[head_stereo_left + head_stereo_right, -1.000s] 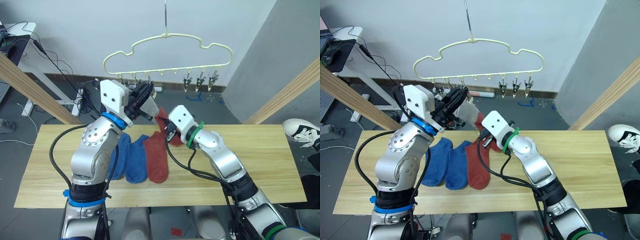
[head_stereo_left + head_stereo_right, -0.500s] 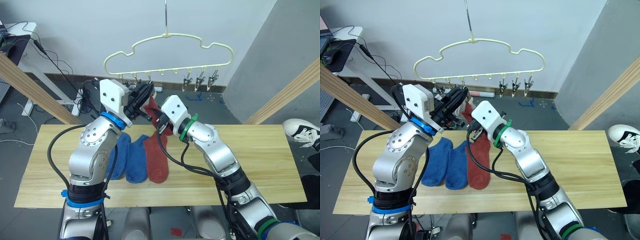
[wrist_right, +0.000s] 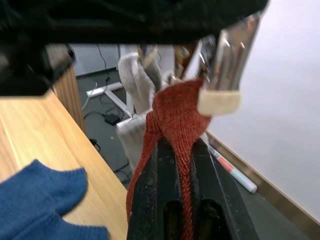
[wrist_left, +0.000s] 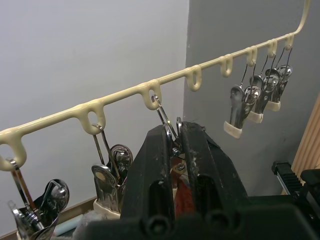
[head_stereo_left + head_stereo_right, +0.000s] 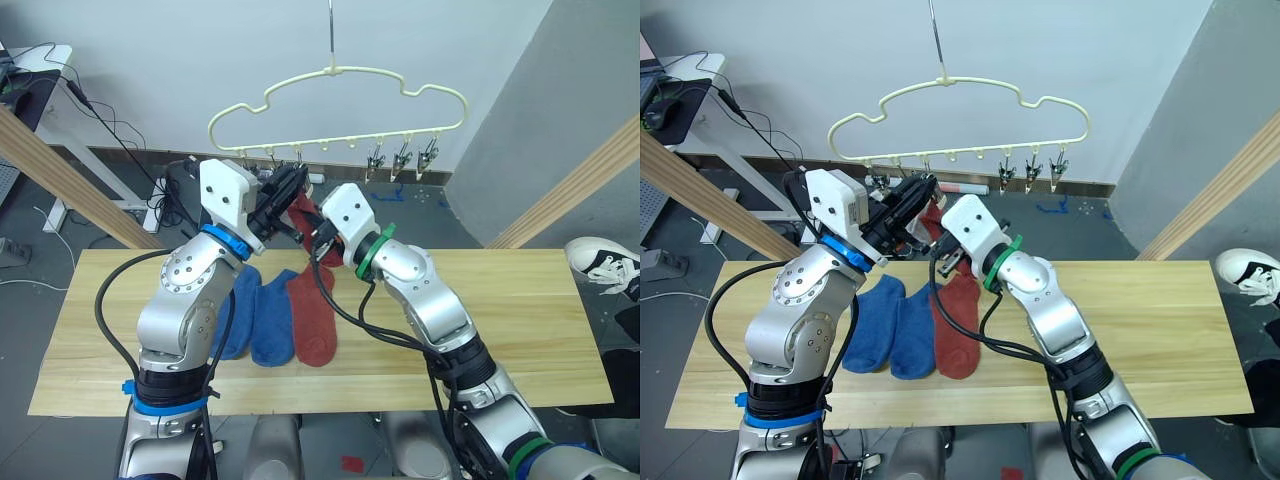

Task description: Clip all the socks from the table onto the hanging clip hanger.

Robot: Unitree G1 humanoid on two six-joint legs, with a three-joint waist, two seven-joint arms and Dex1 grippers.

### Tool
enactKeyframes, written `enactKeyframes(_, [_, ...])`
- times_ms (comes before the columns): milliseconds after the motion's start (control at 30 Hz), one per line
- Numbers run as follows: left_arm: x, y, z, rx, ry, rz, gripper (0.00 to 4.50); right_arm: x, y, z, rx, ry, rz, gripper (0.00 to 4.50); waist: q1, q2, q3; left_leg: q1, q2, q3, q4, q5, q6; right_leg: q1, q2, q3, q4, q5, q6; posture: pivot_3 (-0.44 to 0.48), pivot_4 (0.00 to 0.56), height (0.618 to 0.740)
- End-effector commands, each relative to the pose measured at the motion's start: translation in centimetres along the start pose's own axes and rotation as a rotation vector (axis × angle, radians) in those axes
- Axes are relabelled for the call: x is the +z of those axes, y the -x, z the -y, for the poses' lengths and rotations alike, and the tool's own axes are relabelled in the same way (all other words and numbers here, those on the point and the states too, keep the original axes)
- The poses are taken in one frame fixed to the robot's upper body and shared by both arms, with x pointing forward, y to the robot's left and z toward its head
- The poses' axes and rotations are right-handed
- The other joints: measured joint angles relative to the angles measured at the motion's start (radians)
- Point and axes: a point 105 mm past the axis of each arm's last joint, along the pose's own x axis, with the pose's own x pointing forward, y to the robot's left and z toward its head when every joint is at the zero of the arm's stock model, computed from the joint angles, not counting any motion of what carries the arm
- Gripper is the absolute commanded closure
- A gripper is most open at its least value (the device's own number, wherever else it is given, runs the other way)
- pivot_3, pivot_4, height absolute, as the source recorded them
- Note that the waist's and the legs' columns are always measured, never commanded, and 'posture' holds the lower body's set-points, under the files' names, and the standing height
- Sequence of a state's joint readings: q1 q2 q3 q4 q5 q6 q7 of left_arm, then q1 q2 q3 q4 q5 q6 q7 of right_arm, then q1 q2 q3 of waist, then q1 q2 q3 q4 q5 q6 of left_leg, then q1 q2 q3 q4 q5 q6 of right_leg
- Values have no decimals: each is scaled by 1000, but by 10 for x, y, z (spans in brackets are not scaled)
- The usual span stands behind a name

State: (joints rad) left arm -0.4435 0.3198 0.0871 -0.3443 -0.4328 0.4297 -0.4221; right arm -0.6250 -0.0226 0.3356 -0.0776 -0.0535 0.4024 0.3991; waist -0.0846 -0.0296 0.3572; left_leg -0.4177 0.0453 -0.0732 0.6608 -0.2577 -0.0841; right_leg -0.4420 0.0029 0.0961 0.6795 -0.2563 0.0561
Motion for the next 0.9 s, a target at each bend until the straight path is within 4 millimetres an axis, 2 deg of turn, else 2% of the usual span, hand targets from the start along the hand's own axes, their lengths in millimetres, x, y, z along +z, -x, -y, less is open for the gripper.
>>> enactKeyframes(33, [10,2,6,-27,-7,40,4446,28,0,0,1,10,103,4500,0,0,0,0,0,0,0,0,0,0,0,0,0,0,0,-105,334,740])
enactKeyframes(167, [12,5,3,-11,11,52,4446,30,-1,0,3,6,108,4500,0,0,0,0,0,0,0,0,0,0,0,0,0,0,0,-105,334,740])
enactKeyframes(233, [11,7,1,-6,16,46,3731,30,-1,0,2,5,108,4500,0,0,0,0,0,0,0,0,0,0,0,0,0,0,0,-105,334,740])
enactKeyframes(433, [8,10,-1,-3,-1,24,1964,28,-1,1,0,-4,103,4500,0,0,0,0,0,0,0,0,0,0,0,0,0,0,0,-100,335,740])
enactKeyframes(700, [6,23,1,-35,-59,-9,1964,23,-2,2,-9,-28,85,4500,0,0,0,0,0,0,0,0,0,0,0,0,0,0,0,-90,336,740])
enactKeyframes(900, [6,25,2,-37,-78,-11,1964,19,-2,3,-16,-45,72,4500,1,0,0,0,0,0,0,0,0,0,0,0,0,0,0,-86,336,740])
